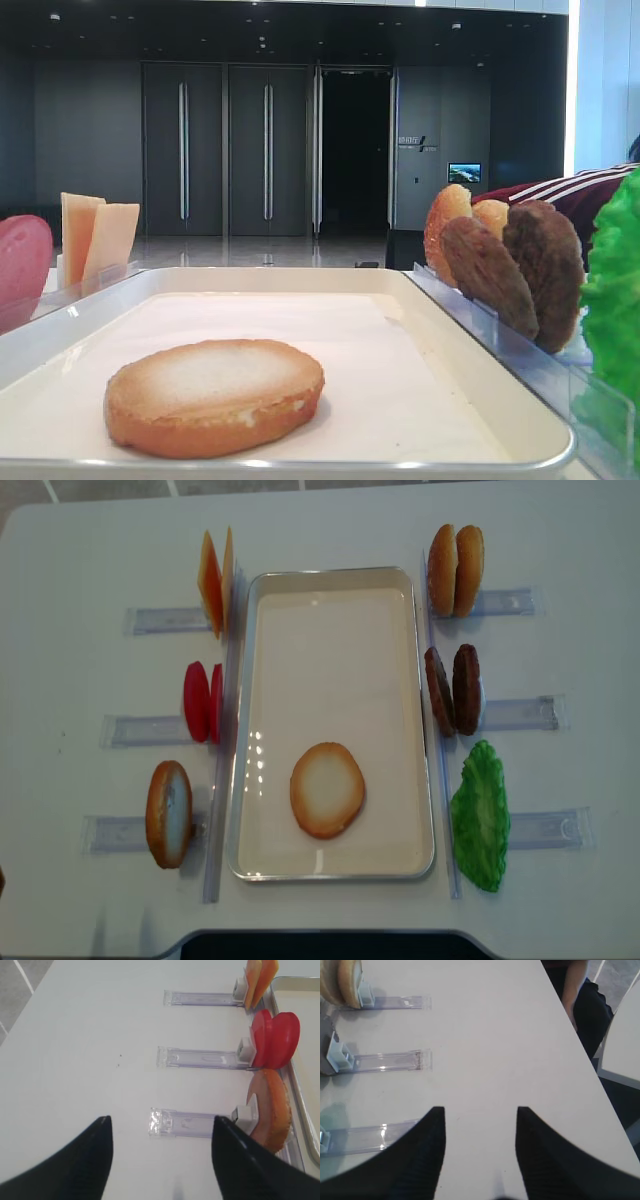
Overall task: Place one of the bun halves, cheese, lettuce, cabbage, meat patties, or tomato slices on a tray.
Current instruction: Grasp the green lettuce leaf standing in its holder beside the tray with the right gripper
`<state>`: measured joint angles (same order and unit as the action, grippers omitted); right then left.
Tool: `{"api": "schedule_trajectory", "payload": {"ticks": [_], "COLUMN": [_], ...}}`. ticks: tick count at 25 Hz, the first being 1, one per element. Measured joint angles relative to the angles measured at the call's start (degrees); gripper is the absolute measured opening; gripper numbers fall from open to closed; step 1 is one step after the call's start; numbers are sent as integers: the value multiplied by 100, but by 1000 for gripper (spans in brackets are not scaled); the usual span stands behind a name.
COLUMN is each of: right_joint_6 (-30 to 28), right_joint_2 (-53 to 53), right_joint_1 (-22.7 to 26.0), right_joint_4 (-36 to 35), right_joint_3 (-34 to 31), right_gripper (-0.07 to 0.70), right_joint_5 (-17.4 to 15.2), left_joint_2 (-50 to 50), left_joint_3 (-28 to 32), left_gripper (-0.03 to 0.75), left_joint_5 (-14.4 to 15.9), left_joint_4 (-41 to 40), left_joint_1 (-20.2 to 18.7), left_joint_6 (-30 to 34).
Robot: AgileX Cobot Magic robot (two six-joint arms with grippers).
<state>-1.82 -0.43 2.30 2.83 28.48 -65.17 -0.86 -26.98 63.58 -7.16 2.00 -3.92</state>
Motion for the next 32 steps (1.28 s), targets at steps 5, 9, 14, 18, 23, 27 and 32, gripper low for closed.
{"api": "schedule_trajectory", "payload": {"ticks": [5, 9, 14, 18, 23, 27, 32], "right_joint_6": [0, 55, 92, 92, 92, 92, 92], "right_joint_2": [0, 0, 0, 0, 267, 1369, 3102], "right_joint_1": [0, 0, -15, -15, -15, -15, -15], "right_joint_4": [0, 0, -100, -283, -786, -1183, -1293], "right_joint_3": [0, 0, 0, 0, 0, 83, 531], "right_gripper": [345, 345, 345, 345, 345, 345, 345], "right_joint_5": [0, 0, 0, 0, 0, -128, -474], "left_joint_2": [0, 0, 0, 0, 0, 0, 0], "left_joint_3": [0, 0, 0, 0, 0, 0, 0], "left_gripper": [453, 424, 395, 382, 379, 379, 379], "left_joint_5": [0, 0, 0, 0, 0, 0, 0], "left_joint_4": [0, 0, 0, 0, 0, 0, 0], "left_joint_1": [0, 0, 0, 0, 0, 0, 0], "left_joint_6": [0, 0, 0, 0, 0, 0, 0]}}
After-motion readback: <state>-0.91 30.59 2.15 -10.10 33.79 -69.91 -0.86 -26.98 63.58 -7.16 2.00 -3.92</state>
